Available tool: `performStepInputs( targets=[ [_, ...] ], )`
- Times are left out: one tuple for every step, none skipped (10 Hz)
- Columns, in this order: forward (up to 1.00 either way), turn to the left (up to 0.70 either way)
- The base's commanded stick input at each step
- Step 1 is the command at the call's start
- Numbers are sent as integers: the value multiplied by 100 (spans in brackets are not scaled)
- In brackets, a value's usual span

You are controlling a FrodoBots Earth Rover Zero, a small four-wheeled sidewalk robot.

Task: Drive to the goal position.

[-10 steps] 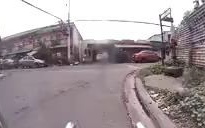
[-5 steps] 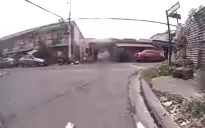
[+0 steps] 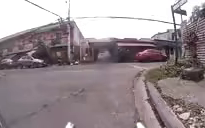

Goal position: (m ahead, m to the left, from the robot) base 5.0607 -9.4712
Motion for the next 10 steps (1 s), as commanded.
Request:
performStepInputs(
  targets=[
    [70, 2],
    [70, 0],
    [70, 0],
    [70, 0],
    [70, 0],
    [70, 0],
    [70, -6],
    [70, -12],
    [70, -14],
    [70, -14]
  ],
)
